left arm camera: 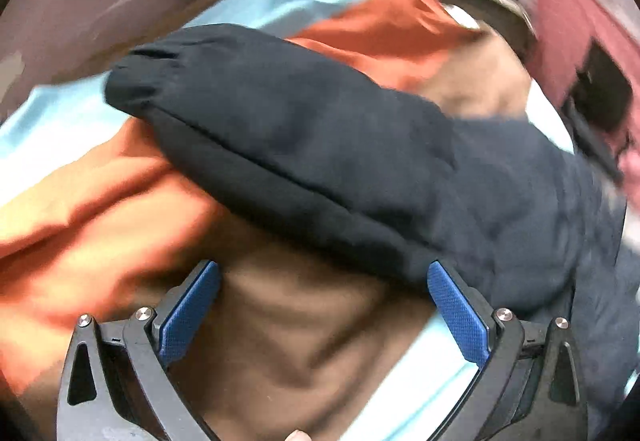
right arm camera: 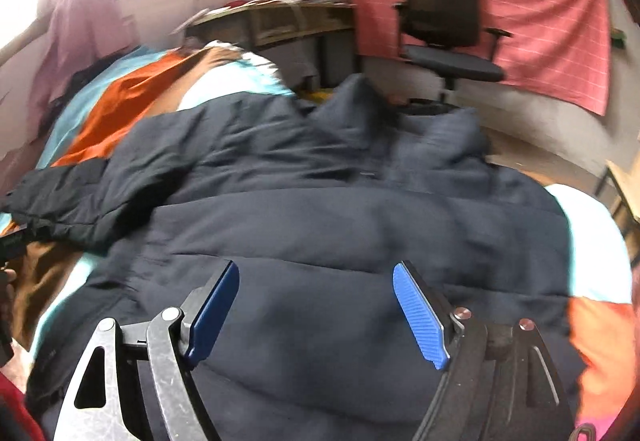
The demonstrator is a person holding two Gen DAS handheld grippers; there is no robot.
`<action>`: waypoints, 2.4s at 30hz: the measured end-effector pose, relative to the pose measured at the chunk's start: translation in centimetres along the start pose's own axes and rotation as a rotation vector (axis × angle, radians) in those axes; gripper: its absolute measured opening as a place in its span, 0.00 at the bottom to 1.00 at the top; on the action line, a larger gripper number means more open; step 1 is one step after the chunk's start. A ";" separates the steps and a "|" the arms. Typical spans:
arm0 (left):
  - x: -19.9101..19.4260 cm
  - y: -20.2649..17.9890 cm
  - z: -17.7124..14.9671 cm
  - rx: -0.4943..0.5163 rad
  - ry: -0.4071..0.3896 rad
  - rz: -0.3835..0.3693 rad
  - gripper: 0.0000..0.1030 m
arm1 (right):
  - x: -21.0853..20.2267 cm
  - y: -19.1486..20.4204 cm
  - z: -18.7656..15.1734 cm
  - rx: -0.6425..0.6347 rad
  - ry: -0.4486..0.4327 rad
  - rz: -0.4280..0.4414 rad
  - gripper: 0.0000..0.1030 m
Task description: Fold large clothes
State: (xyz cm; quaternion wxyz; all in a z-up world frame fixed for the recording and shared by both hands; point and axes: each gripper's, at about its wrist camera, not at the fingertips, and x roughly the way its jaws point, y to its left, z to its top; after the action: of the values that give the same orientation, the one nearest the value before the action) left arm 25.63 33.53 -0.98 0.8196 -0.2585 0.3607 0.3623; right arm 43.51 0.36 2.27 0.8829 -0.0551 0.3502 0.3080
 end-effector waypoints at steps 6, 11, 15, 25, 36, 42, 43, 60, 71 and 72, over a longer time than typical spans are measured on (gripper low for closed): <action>-1.0 3.0 2.5 -0.091 -0.144 0.043 0.99 | 3.5 4.7 1.0 -0.081 0.018 -0.016 0.76; -0.5 4.4 3.3 -0.164 -0.199 0.023 0.79 | 6.6 7.8 0.8 -0.168 0.053 -0.062 0.76; 0.4 4.0 4.1 -0.119 -0.203 0.051 0.33 | 7.8 8.1 0.1 -0.192 0.065 -0.108 0.77; -7.8 -2.4 4.7 0.104 -0.512 -0.104 0.05 | 5.6 6.2 -0.5 -0.081 -0.020 -0.041 0.80; -17.7 -14.5 0.6 0.450 -0.620 -0.441 0.04 | -2.1 -0.8 0.2 0.037 -0.101 -0.079 0.80; -20.4 -21.7 -4.8 0.673 -0.580 -0.629 0.04 | -6.0 -6.0 -0.9 0.113 -0.106 -0.160 0.80; -20.5 -22.8 -5.9 0.708 -0.568 -0.658 0.04 | -6.5 -7.0 -1.2 0.127 -0.103 -0.176 0.80; -10.9 -36.0 -19.5 0.889 0.051 -0.838 0.07 | -12.1 -19.9 -8.2 0.458 -0.057 -0.192 0.80; -11.1 -33.5 -18.7 0.822 0.134 -0.927 0.82 | -10.6 -20.0 -8.3 0.616 -0.046 0.152 0.80; -11.4 -32.7 -18.3 0.806 0.118 -0.916 0.82 | -10.2 -19.7 -8.2 0.627 -0.030 0.164 0.80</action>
State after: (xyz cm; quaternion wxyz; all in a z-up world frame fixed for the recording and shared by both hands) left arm 38.35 -3.39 2.14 0.9040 -0.0765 0.3664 -0.2067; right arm 44.46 -23.23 0.47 0.8342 0.2523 0.4181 0.2560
